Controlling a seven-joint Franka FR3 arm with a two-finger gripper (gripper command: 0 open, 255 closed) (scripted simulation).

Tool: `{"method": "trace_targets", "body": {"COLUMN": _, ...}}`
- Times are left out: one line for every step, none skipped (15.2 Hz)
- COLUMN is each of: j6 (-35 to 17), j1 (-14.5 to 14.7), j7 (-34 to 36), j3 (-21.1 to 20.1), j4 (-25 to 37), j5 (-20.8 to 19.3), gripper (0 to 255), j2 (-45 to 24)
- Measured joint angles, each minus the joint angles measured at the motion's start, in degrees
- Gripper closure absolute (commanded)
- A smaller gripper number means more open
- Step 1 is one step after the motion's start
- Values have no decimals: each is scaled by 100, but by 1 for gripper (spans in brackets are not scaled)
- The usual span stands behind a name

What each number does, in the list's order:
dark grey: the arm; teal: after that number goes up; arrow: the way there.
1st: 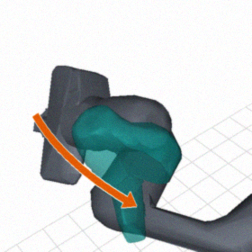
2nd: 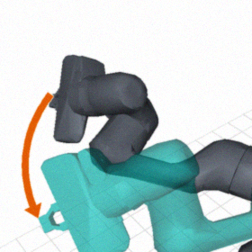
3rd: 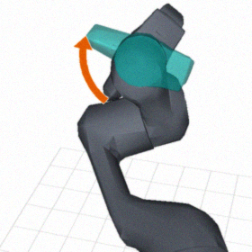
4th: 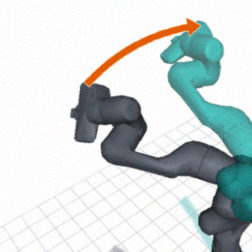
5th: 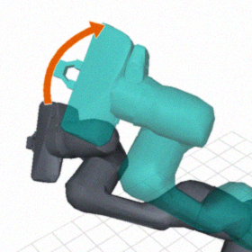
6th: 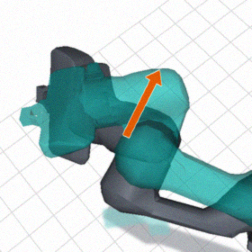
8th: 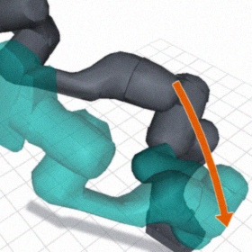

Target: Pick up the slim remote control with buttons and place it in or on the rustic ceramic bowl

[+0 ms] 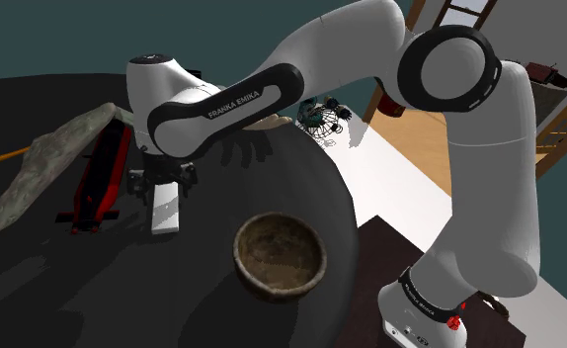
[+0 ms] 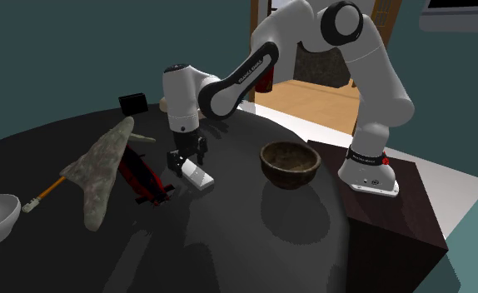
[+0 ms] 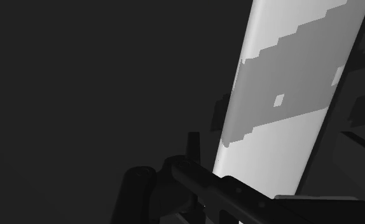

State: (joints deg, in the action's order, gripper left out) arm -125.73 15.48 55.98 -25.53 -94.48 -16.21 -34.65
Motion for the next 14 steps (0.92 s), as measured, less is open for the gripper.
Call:
{"method": "trace_targets", "body": {"j6": -1, "j1": 0, "j7": 0, "j3": 0, "j4": -1, "j5": 0, "gripper": 0, "j2": 0}}
{"method": "trace_targets", "body": {"j6": -1, "j1": 0, "j7": 0, "j3": 0, "j4": -1, "j5": 0, "gripper": 255, "j2": 0}}
{"method": "trace_targets", "body": {"j6": 0, "j1": 0, "j7": 0, "j3": -1, "j4": 1, "j5": 0, "gripper": 255, "j2": 3}}
{"method": "trace_targets", "body": {"j6": -1, "j1": 0, "j7": 1, "j3": 0, "j4": 1, "j5": 0, "gripper": 255, "j2": 1}}
{"method": "trace_targets", "body": {"j6": -1, "j1": 1, "j7": 1, "j3": 0, "j4": 1, "j5": 0, "gripper": 255, "j2": 1}}
{"method": "trace_targets", "body": {"j6": -2, "j1": 1, "j7": 2, "j3": 0, "j4": 1, "j5": 0, "gripper": 255, "j2": 1}}
{"method": "trace_targets", "body": {"j6": -2, "j1": 1, "j7": 2, "j3": 0, "j4": 1, "j5": 0, "gripper": 255, "j2": 2}}
{"method": "trace_targets", "body": {"j6": -2, "j1": 1, "j7": 2, "j3": 0, "j4": 0, "j5": 0, "gripper": 255, "j2": 2}}
{"method": "trace_targets", "body": {"j6": -2, "j1": 1, "j7": 3, "j3": -1, "j4": 1, "j5": 0, "gripper": 255, "j2": 2}}
{"method": "trace_targets", "body": {"j6": -2, "j1": 1, "j7": 3, "j3": -1, "j4": 1, "j5": 0, "gripper": 255, "j2": 2}}
{"method": "trace_targets", "body": {"j6": -1, "j1": 1, "j7": 3, "j3": -1, "j4": 1, "j5": 0, "gripper": 255, "j2": 2}}
{"method": "trace_targets", "body": {"j6": -2, "j1": 0, "j7": 2, "j3": -1, "j4": 1, "j5": 0, "gripper": 255, "j2": 2}}
{"method": "trace_targets", "body": {"j6": 28, "j1": -3, "j7": -1, "j3": -10, "j4": 2, "j5": 12, "gripper": 255, "j2": 28}}
{"method": "trace_targets", "body": {"j6": 72, "j1": -12, "j7": -15, "j3": -20, "j4": 19, "j5": 28, "gripper": 255, "j2": 56}}
